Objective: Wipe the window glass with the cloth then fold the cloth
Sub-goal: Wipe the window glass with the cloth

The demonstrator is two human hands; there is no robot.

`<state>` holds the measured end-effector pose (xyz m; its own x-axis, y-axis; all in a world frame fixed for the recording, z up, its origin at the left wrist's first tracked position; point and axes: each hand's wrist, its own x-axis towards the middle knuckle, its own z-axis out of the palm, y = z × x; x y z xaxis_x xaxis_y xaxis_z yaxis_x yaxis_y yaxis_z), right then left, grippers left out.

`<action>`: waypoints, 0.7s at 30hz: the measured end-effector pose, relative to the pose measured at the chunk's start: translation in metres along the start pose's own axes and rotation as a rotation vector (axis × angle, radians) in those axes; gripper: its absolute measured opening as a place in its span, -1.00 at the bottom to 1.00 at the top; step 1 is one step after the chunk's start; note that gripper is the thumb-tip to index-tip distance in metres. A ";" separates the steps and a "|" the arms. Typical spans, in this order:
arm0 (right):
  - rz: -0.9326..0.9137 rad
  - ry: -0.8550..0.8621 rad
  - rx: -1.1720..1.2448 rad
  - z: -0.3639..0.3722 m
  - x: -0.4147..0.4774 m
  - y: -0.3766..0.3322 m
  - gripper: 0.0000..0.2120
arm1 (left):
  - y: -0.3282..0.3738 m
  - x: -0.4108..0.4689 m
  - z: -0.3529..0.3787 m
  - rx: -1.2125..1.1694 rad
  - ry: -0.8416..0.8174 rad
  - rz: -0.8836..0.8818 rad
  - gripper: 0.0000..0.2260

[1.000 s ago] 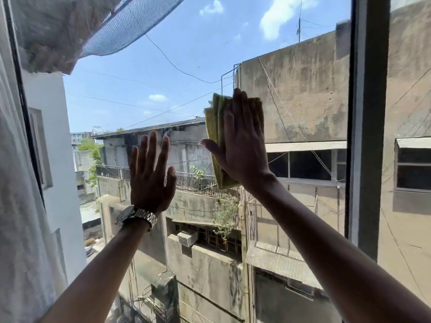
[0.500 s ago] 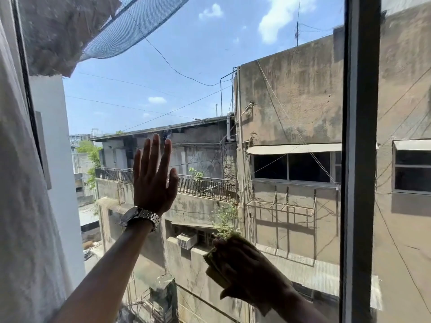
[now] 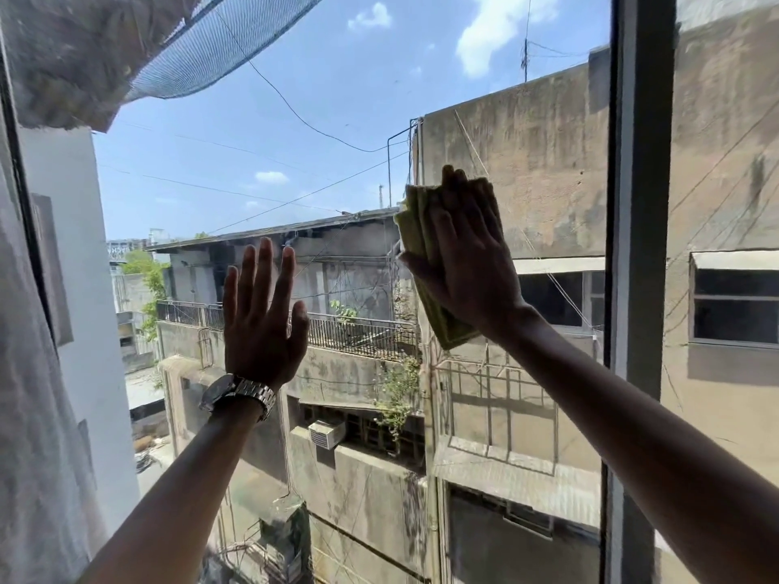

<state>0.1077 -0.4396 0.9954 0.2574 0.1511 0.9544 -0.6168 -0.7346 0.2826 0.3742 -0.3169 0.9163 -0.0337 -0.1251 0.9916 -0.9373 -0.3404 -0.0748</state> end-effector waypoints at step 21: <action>-0.562 -0.308 -0.079 -0.006 -0.179 0.008 -0.28 | -0.003 0.000 -0.004 -0.013 -0.028 0.015 -0.45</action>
<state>0.0523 -0.4685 0.8269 0.7515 0.2930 0.5911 -0.3761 -0.5458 0.7488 0.3757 -0.3119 0.9175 -0.0387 -0.1561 0.9870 -0.9412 -0.3262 -0.0885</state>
